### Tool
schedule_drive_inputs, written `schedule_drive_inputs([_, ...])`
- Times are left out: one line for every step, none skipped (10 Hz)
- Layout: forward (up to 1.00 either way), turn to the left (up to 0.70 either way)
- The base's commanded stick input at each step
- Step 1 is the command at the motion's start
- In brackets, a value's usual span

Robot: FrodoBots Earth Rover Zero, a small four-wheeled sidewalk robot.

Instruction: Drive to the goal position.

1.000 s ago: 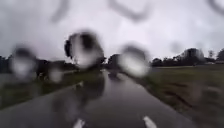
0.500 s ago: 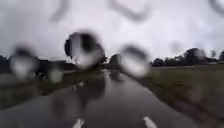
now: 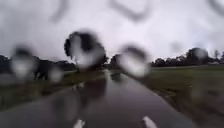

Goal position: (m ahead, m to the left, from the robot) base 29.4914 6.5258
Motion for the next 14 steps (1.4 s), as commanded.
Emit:
schedule_drive_inputs([0.85, 0.0])
schedule_drive_inputs([0.85, 0.0])
schedule_drive_inputs([0.85, 0.0])
schedule_drive_inputs([0.85, 0.0])
schedule_drive_inputs([0.85, 0.0])
schedule_drive_inputs([0.85, 0.0])
schedule_drive_inputs([0.85, 0.0])
schedule_drive_inputs([0.85, 0.0])
schedule_drive_inputs([0.85, 0.0])
schedule_drive_inputs([0.85, 0.0])
schedule_drive_inputs([0.85, 0.0])
schedule_drive_inputs([0.85, -0.12])
schedule_drive_inputs([0.85, -0.31])
schedule_drive_inputs([0.85, -0.19])
